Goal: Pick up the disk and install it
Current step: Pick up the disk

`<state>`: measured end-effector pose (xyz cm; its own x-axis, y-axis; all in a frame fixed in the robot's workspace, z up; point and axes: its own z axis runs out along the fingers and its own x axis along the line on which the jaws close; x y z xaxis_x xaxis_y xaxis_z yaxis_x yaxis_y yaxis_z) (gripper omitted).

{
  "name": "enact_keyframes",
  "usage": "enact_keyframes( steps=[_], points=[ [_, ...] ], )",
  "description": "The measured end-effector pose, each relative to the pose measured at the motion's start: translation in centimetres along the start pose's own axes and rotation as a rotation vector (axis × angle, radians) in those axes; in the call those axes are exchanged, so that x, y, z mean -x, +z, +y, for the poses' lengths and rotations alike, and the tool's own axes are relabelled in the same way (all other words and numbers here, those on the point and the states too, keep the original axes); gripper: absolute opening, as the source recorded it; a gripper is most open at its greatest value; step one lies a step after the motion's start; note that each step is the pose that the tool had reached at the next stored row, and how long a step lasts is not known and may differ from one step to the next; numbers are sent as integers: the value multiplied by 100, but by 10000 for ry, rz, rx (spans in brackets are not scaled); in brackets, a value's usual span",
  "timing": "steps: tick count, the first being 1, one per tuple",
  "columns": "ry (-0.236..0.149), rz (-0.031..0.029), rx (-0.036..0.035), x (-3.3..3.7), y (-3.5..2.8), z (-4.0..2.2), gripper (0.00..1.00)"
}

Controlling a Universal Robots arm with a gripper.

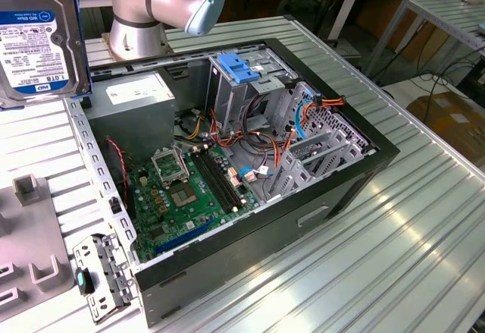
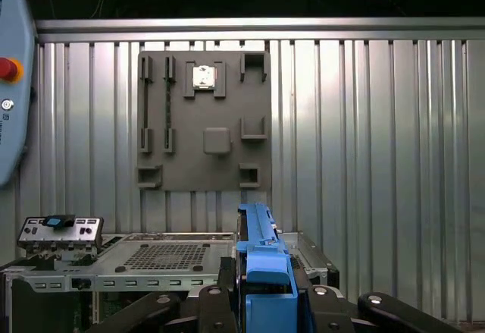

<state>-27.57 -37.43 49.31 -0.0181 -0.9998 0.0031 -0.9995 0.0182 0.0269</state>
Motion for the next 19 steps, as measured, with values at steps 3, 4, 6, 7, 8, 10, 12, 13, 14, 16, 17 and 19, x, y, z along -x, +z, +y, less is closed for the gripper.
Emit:
enact_keyframes(
  steps=[3,4,6,7,8,10,12,13,14,16,17,19],
  points=[
    [-1,1,0,1,-2,-64,37],
    [-1,1,-1,1,-2,-82,37],
    [-1,1,0,1,-3,-109,37],
    [-1,0,-1,2,-3,-128,37],
    [-1,1,0,2,-4,-161,37],
    [-1,0,0,3,-5,-198,37],
    [0,1,0,4,-8,-277,37],
    [-1,1,0,5,-9,-315,37],
    [-1,1,0,5,-9,-340,37],
    [-1,0,-1,6,-10,-399,37],
    [-1,1,0,6,-11,-423,37],
    [-1,1,0,7,-13,-474,37]
  ],
)
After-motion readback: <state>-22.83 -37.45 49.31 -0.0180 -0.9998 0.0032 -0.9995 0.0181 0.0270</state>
